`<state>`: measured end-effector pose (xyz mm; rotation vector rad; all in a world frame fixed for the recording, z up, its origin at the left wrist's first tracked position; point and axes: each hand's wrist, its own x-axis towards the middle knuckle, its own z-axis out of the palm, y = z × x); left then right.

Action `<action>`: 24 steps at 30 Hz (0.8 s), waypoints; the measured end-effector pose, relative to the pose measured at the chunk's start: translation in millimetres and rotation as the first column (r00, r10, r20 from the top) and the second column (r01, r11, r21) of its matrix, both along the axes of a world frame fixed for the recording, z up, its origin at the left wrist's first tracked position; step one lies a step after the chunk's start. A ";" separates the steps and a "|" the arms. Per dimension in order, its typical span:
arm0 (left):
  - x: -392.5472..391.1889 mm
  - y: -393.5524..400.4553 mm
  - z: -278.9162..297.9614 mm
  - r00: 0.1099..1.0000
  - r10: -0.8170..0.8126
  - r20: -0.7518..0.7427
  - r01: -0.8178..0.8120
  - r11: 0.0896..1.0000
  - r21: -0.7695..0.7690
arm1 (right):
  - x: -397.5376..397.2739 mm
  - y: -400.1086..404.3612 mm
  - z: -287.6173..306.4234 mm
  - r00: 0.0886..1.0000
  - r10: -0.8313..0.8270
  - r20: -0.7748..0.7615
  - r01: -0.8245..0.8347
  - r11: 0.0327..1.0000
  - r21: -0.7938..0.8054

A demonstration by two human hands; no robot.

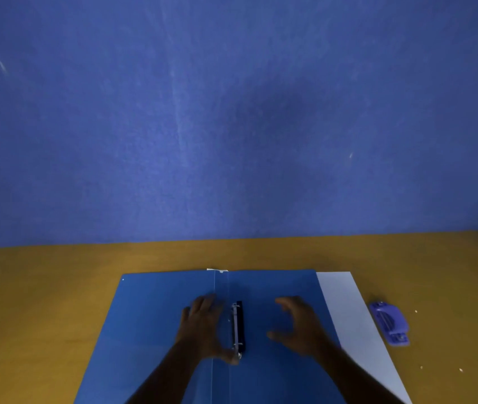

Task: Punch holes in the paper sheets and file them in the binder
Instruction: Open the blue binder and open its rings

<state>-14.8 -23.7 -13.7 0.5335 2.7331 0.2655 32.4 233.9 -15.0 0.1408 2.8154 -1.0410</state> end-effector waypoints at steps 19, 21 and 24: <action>-6.1 4.6 -6.6 0.993 -0.085 0.086 0.099 0.980 -0.172 | -39.4 -58.0 8.2 0.886 0.347 0.306 -0.452 0.794 0.406; -6.2 4.5 -7.2 0.993 -0.081 0.087 0.095 0.982 -0.163 | -41.1 -57.0 7.1 0.888 0.347 0.302 -0.448 0.800 0.399; -6.9 5.4 -5.3 0.992 -0.077 0.102 0.093 0.982 -0.166 | -42.3 -57.4 6.8 0.897 0.338 0.284 -0.430 0.815 0.388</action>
